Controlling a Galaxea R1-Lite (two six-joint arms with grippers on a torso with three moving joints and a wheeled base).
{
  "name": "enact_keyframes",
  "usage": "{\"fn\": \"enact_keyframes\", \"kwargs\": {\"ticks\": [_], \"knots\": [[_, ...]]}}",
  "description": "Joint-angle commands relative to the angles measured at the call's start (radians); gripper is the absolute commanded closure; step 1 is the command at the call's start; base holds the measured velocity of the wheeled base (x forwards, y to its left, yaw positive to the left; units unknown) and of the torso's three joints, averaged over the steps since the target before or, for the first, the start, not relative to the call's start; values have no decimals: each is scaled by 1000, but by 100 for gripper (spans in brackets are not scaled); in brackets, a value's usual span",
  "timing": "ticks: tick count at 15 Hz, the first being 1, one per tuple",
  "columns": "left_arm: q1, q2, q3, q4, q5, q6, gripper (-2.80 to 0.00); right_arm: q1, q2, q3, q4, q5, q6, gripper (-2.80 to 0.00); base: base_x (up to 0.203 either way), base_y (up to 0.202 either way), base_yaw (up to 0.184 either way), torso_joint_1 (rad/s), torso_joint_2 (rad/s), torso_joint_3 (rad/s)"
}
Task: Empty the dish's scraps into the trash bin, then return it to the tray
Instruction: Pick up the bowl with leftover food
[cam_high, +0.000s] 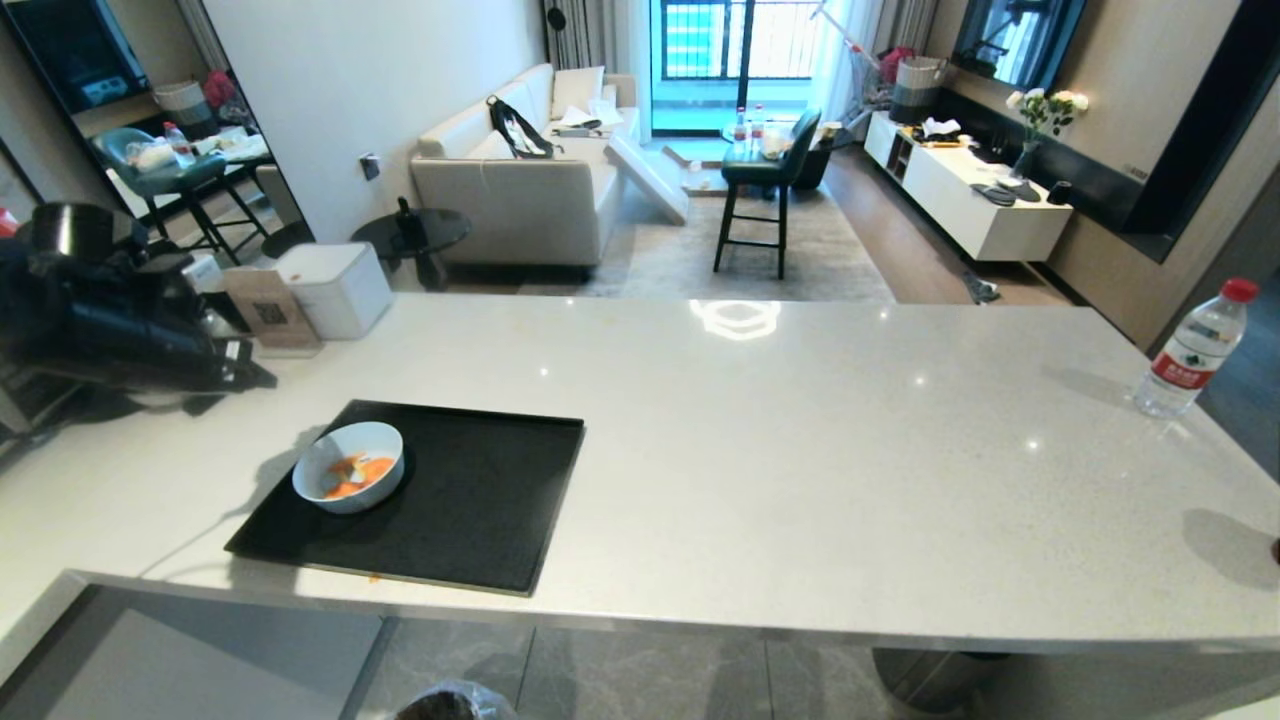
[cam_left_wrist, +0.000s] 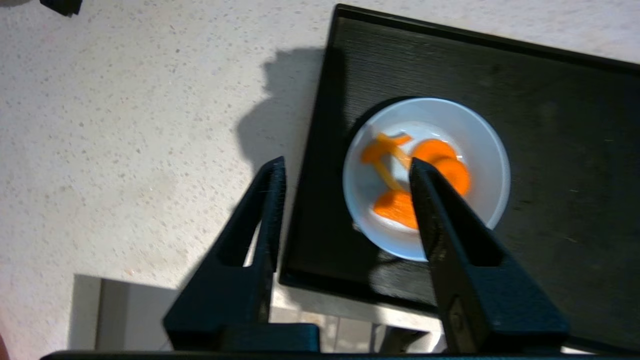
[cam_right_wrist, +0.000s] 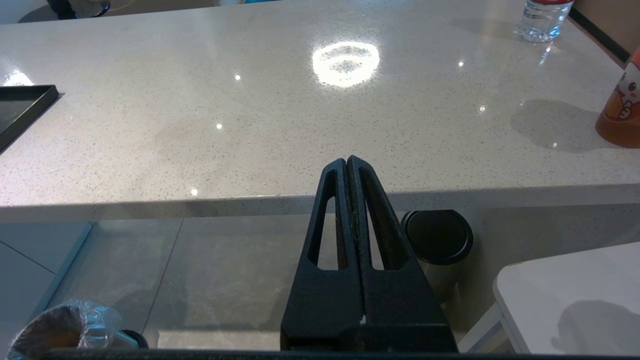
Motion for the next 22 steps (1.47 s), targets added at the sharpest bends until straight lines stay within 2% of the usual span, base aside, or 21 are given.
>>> {"fn": "enact_keyframes", "kwargs": {"ticks": [1, 3, 7, 10, 14, 17, 22], "knots": [[49, 93, -34, 3, -5, 53, -280, 0, 0, 1, 0, 0, 1, 0, 0, 0, 0, 0, 0, 0], [69, 100, -28, 3, -7, 94, -280, 0, 0, 0, 0, 0, 1, 0, 0, 0, 0, 0, 0, 0], [94, 118, -3, 0, -18, 93, -280, 0, 0, 0, 0, 0, 1, 0, 0, 0, 0, 0, 0, 0], [107, 126, 6, -4, -53, 89, -280, 0, 0, 0, 0, 0, 1, 0, 0, 0, 0, 0, 0, 0], [138, 124, 21, -5, -53, 87, -280, 0, 0, 1, 0, 0, 1, 0, 0, 0, 0, 0, 0, 0], [155, 132, 25, -96, -47, 62, -280, 0, 0, 0, 0, 0, 1, 0, 0, 0, 0, 0, 0, 0], [190, 137, 27, -109, -44, 61, -280, 0, 0, 0, 0, 0, 1, 0, 0, 0, 0, 0, 0, 0]]}}
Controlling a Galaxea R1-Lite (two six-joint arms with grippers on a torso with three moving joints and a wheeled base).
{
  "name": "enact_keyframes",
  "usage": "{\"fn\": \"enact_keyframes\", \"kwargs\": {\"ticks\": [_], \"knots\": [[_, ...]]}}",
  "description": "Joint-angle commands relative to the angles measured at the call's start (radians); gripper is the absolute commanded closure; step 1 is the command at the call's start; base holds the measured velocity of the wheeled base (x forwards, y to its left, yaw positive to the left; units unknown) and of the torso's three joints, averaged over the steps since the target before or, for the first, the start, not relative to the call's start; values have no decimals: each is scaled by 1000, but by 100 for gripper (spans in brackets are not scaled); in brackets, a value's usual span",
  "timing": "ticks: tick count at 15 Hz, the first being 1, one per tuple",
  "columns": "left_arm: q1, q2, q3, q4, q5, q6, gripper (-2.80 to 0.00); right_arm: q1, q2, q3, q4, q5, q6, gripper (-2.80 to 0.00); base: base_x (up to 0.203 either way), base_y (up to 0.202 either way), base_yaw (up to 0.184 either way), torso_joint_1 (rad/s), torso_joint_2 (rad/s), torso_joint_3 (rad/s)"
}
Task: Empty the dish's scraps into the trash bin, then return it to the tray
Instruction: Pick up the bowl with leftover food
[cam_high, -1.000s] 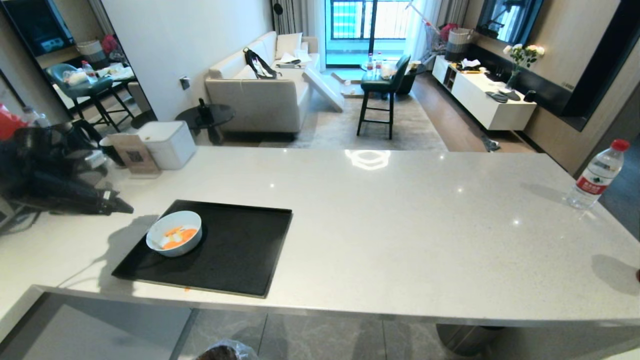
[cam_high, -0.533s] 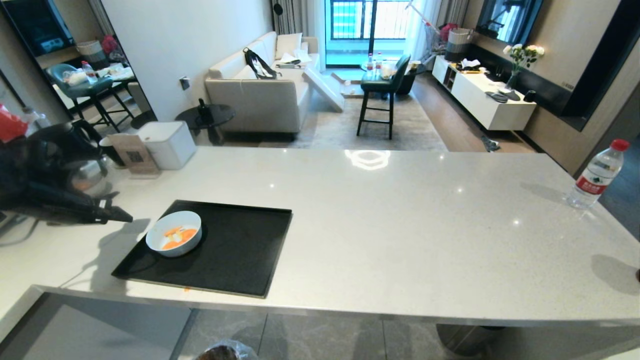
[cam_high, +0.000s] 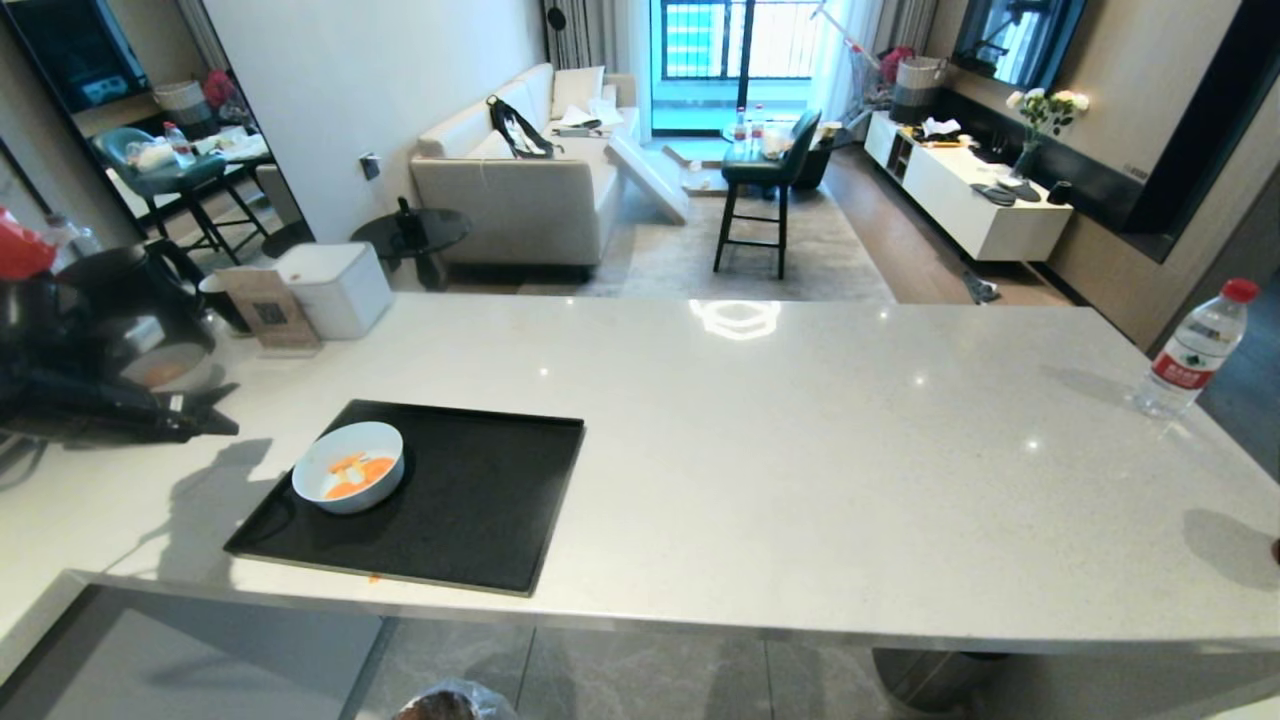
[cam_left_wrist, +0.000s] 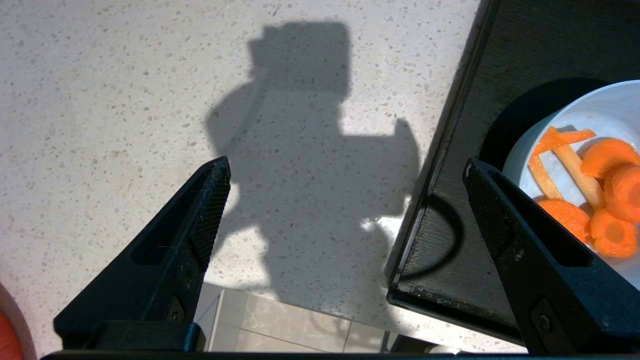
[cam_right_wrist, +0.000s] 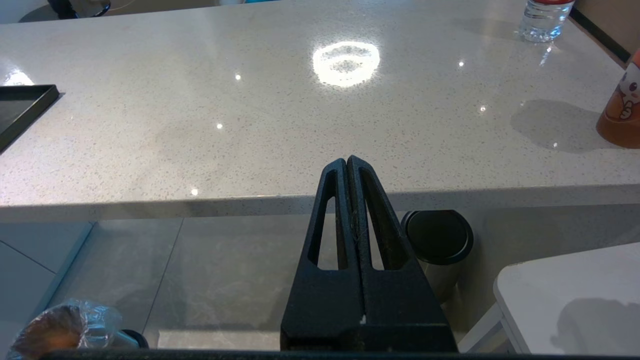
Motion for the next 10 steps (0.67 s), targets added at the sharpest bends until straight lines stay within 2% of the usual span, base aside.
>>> {"fn": "enact_keyframes", "kwargs": {"ticks": [1, 5, 10], "knots": [[12, -1, 2, 1, -1, 2, -280, 0, 0, -1, -1, 0, 1, 0, 0, 0, 0, 0, 0, 0], [9, 26, 27, 0, -8, 2, -280, 0, 0, -1, -1, 0, 1, 0, 0, 0, 0, 0, 0, 0], [-65, 27, 30, 0, 1, 2, -280, 0, 0, -1, -1, 0, 1, 0, 0, 0, 0, 0, 0, 0]]}}
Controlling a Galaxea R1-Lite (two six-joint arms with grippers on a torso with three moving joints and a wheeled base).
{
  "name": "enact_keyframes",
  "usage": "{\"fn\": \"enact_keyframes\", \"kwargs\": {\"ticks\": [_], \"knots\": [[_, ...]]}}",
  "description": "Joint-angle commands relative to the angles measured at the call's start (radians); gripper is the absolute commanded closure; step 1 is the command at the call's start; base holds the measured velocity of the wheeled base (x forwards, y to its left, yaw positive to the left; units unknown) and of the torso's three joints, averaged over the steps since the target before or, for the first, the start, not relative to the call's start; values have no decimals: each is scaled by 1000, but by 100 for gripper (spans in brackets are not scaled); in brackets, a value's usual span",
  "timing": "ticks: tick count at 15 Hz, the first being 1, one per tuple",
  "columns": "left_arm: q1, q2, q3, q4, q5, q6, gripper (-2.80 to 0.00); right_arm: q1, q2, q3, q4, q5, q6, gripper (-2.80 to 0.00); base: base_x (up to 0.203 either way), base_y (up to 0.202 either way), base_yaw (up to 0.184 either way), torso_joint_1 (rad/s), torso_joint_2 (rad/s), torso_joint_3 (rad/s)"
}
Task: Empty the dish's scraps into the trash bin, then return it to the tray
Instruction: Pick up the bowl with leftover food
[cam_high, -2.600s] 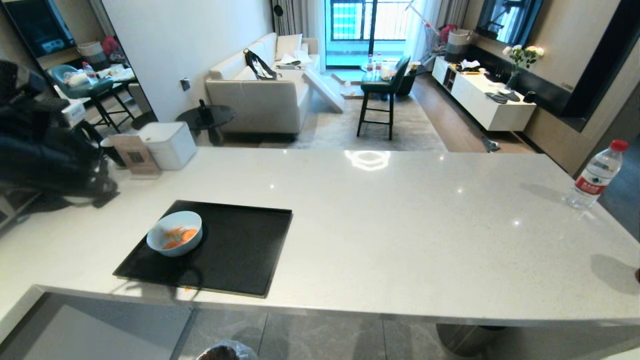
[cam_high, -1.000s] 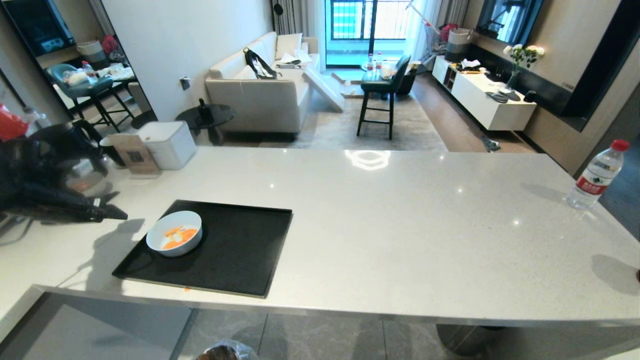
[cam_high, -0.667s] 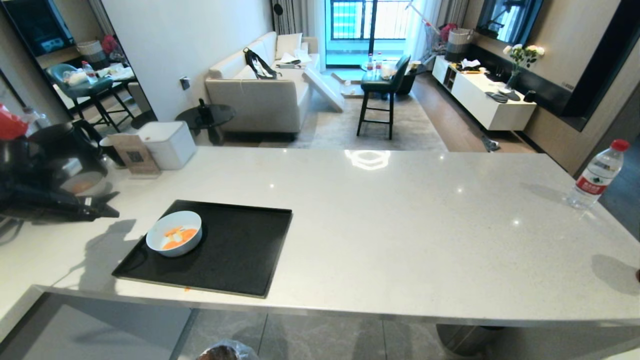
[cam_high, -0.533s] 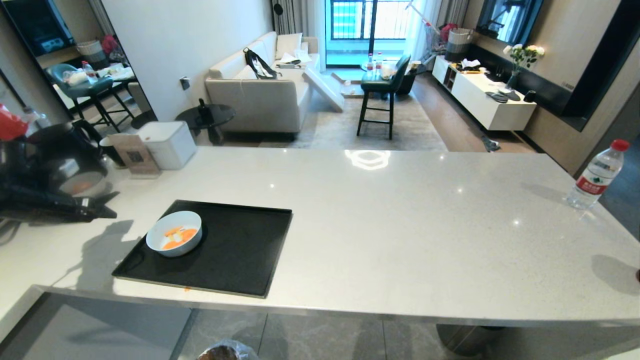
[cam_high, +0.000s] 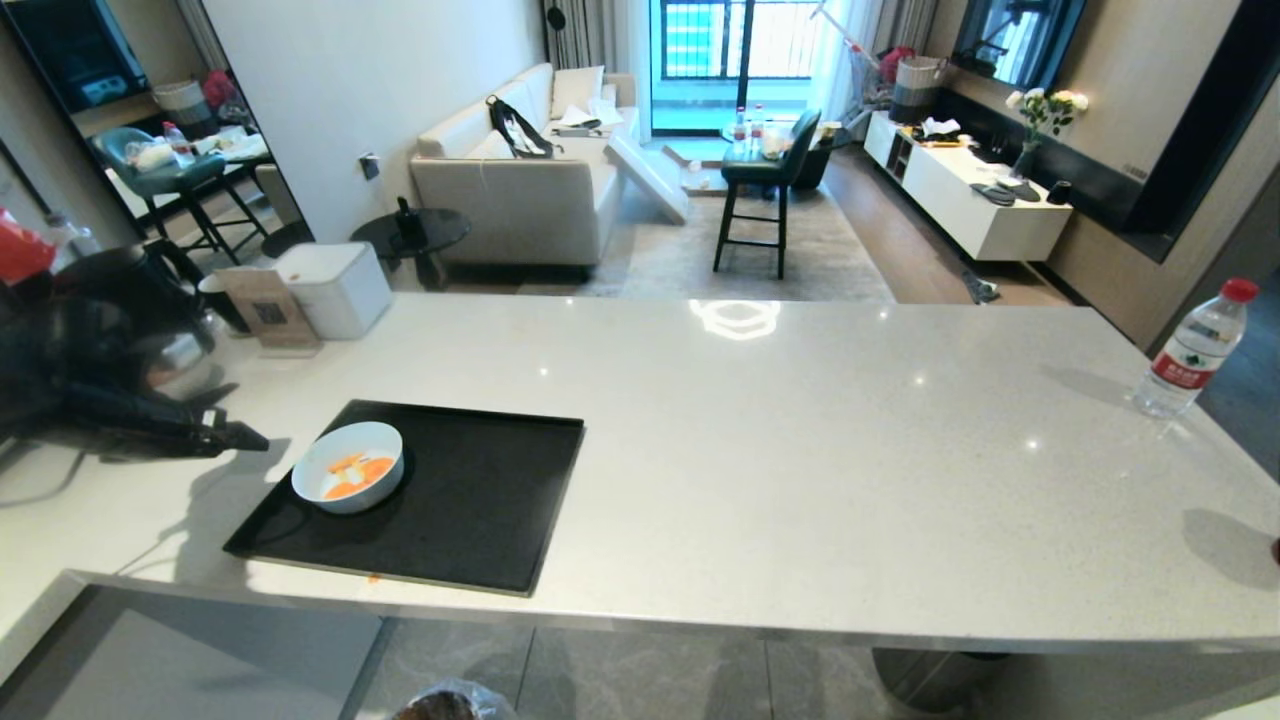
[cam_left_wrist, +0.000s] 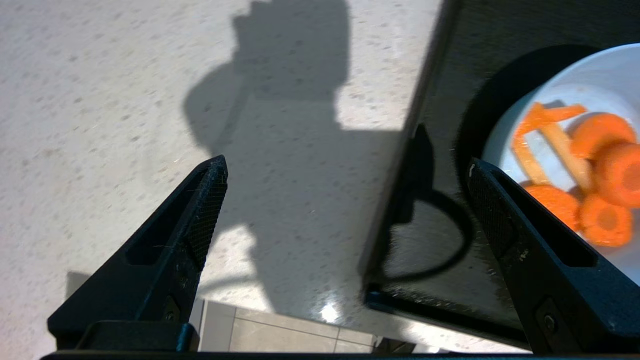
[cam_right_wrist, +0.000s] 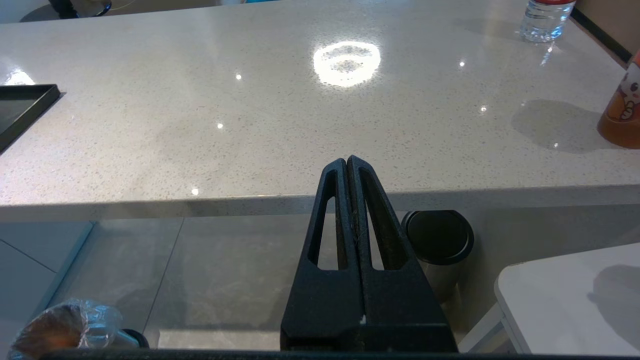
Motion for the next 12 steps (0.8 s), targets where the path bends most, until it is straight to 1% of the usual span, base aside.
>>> {"fn": "enact_keyframes", "kwargs": {"ticks": [1, 6, 8, 12], "knots": [[-20, -8, 8, 3, 0, 2, -280, 0, 0, -1, 0, 0, 0, 0, 0, 0, 0, 0, 0, 0], [-31, -33, 58, 2, 2, 5, -280, 0, 0, -1, 0, 0, 0, 0, 0, 0, 0, 0, 0, 0], [-42, -55, 91, 2, 1, 5, -280, 0, 0, 0, 0, 0, 0, 0, 0, 0, 0, 0, 0, 0], [-68, -68, 112, 2, 0, 4, -280, 0, 0, 1, 0, 0, 0, 0, 0, 0, 0, 0, 0, 0]]}}
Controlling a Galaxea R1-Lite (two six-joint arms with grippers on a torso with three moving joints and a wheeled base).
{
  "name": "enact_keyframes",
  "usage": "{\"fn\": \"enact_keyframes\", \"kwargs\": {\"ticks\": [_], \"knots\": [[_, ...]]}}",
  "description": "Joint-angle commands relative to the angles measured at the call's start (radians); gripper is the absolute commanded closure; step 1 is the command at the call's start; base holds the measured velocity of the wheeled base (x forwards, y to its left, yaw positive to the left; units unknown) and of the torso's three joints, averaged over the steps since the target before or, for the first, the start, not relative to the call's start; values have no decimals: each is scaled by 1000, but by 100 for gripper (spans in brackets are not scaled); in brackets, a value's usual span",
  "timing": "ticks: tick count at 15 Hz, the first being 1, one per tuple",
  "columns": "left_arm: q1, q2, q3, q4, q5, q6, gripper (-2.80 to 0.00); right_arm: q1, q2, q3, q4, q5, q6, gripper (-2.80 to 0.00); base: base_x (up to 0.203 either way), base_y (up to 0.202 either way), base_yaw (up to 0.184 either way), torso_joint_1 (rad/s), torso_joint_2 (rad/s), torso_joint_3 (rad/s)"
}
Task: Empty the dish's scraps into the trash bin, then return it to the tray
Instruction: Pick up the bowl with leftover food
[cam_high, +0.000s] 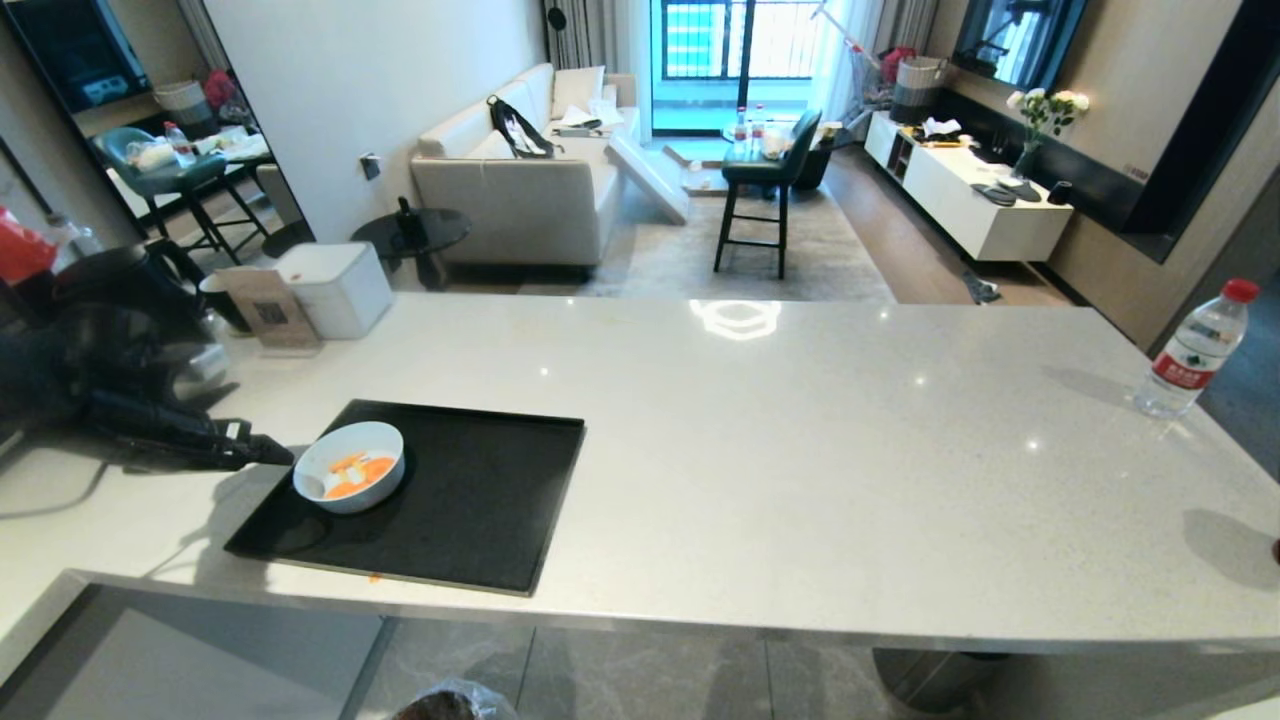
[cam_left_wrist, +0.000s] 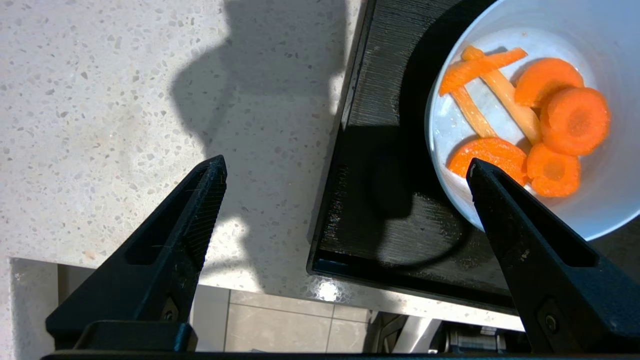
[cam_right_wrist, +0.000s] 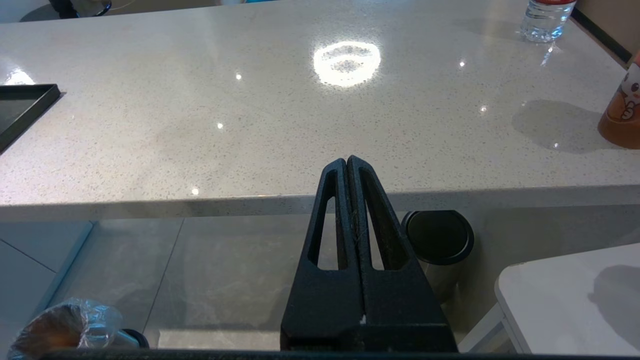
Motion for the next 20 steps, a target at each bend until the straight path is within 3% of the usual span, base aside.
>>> {"fn": "enact_keyframes", "kwargs": {"ticks": [1, 17, 18, 20], "knots": [[-17, -14, 9, 1, -1, 1, -280, 0, 0, 1, -1, 0, 0, 0, 0, 0, 0, 0, 0, 0], [-99, 112, 9, -107, 37, 9, -280, 0, 0, 0, -1, 0, 0, 0, 0, 0, 0, 0, 0, 0], [-99, 112, 10, -110, 37, 9, 0, 0, 0, -1, -1, 0, 0, 0, 0, 0, 0, 0, 0, 0], [-99, 110, 9, -113, 44, 7, 0, 0, 0, 0, -1, 0, 0, 0, 0, 0, 0, 0, 0, 0]]}}
